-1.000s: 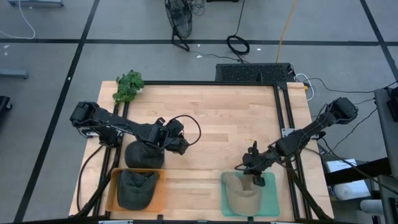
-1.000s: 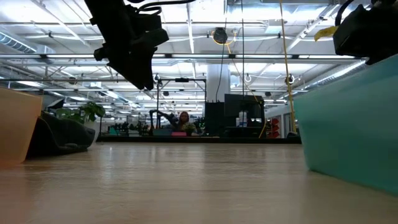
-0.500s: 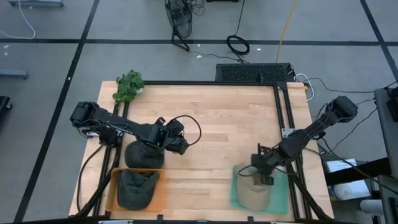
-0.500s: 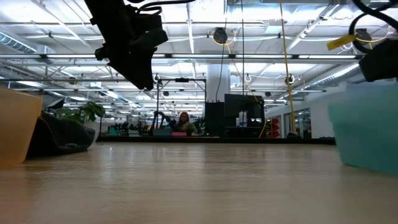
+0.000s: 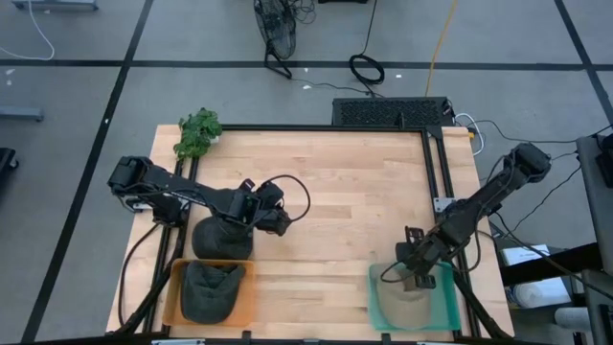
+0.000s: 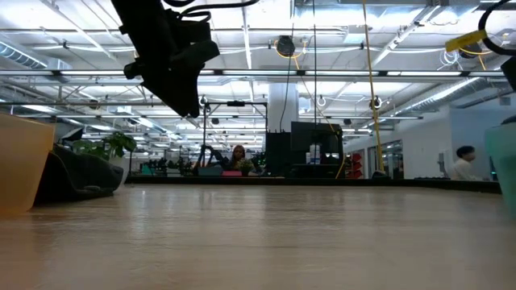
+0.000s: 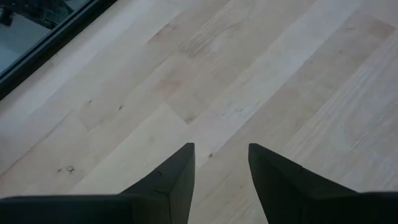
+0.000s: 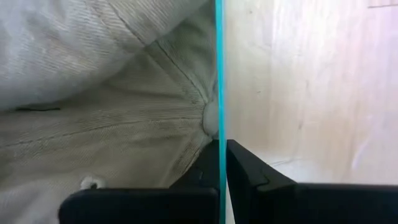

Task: Pick & Place hat
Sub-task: Adjust the blue bin on the table

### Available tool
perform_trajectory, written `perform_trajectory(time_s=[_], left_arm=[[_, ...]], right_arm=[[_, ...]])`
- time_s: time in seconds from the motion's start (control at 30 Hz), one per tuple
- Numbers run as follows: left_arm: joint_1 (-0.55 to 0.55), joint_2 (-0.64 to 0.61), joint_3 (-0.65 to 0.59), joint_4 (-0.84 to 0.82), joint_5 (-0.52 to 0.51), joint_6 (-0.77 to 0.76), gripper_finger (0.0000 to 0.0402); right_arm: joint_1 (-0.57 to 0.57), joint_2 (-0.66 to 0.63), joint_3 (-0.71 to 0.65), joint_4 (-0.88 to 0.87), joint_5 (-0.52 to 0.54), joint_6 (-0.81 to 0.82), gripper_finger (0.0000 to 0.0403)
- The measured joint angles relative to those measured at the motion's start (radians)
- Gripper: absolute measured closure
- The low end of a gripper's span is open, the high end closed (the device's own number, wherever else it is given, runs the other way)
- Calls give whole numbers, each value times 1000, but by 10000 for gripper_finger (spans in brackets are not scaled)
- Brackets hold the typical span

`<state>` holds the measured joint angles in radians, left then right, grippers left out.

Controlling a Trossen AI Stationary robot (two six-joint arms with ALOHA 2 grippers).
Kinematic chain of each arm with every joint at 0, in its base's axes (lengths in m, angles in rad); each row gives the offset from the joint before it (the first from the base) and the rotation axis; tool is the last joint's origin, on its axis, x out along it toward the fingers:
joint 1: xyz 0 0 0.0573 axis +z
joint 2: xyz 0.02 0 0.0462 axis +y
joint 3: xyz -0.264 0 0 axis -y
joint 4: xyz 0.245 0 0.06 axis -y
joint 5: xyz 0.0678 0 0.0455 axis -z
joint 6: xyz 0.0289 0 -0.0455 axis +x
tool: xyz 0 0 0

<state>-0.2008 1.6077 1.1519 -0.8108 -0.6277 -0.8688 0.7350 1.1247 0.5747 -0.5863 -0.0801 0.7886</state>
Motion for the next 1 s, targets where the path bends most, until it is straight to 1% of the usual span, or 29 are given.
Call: perform_trajectory(time_s=[0.17,0.27,0.7,1.0], left_arm=[[0,0,0,0,0,-1,238],[0,0,0,0,0,-2,238],[0,0,0,0,0,0,238],[0,0,0,0,0,-2,238]], right_arm=[[21,-3,0,42,0,81,403],[33,-3,0,73,0,101,403],[98,-3,0,92,-37,108,403],[98,-3,1,88,-52,109,399]])
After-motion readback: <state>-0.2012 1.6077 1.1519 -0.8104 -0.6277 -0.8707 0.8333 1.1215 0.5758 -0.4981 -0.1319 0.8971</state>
